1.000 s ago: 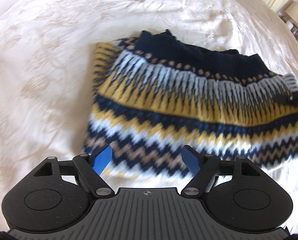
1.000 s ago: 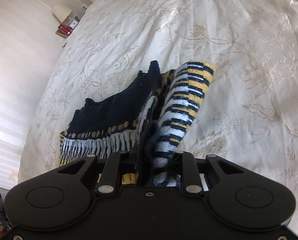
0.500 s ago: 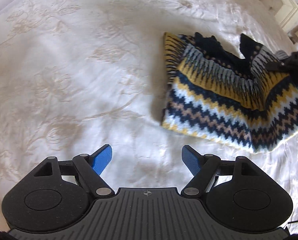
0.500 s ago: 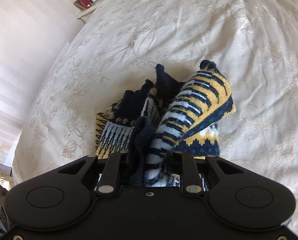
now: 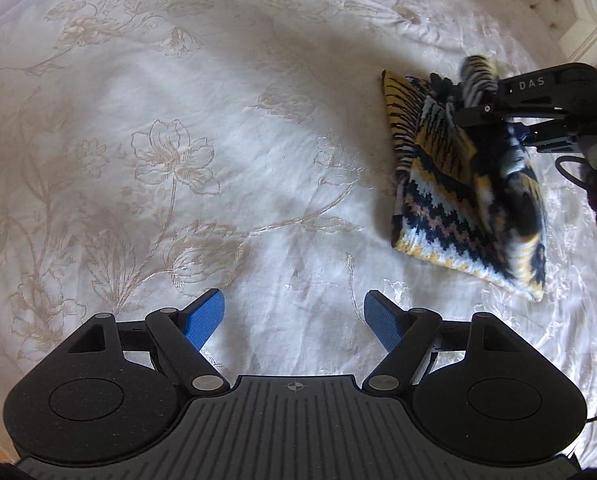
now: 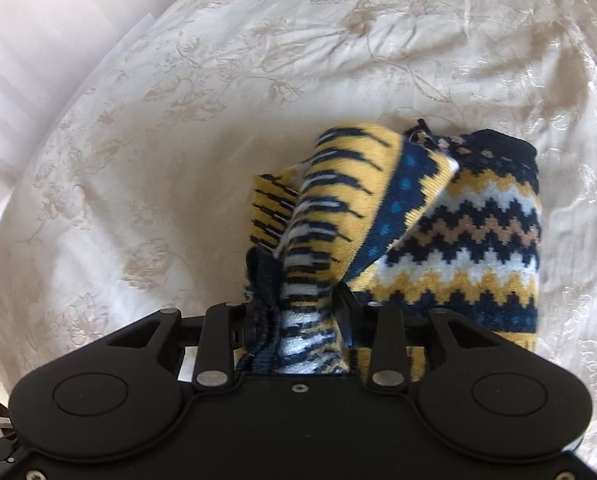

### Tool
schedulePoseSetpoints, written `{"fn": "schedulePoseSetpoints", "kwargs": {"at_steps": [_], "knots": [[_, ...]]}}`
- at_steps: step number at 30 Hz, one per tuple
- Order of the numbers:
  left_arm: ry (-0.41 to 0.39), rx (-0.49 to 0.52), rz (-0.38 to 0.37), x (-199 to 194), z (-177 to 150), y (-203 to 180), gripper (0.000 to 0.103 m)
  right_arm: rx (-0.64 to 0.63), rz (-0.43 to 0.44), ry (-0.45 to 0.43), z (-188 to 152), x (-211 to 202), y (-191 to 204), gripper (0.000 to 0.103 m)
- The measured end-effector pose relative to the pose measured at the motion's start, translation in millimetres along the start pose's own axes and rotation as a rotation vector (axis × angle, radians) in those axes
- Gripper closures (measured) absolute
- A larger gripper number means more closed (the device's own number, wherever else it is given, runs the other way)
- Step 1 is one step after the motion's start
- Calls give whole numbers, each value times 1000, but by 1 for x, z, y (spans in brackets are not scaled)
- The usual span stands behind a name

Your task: Fold small clothes

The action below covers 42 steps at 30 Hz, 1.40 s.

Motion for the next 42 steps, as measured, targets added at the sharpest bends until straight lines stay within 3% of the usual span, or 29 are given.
{"fn": "schedulePoseSetpoints", "kwargs": {"at_steps": [3,7,14,20,24,29,30,32,34,37,42], "knots": [[0,7,-11,-1,1,-3,27,-15,63,-44,1,-8,14,50],[-7,31,-26,-1,7,-11,27,-35,77,-105,-1,-29,16,47],[-16,41,-93,0,34,-34,27,-123,11,-101,-38,-61,-1,41],[-23,59,-136,1,68,-58,27,-363,-71,-34,-91,-62,17,33],[-1,48,-178,2,81,-72,27,-567,-171,-13,-115,-46,37,17],[52,19,-232,5,89,-82,27,-828,-352,-11,-126,-18,53,17],[62,12,-242,6,89,-83,27,-859,-360,14,-128,-10,52,20],[88,2,-263,8,90,-88,27,-899,-372,57,-132,2,49,40],[115,1,-294,10,90,-94,27,-888,-380,74,-130,6,43,70],[172,4,-352,16,88,-107,27,-693,-292,6,-114,-10,34,83],[246,-21,-471,29,87,-137,26,-539,-199,-113,-99,-45,34,83]]}}
Point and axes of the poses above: each gripper's, at about its wrist camera, not at the fingertips, and x roughly the way its jaws point, y to its left, z to its top, the point moved 10 cm from there along x, roughly the way its jaws point, and after that the axes turned 13 degrees about z, right-handed, at the moved point
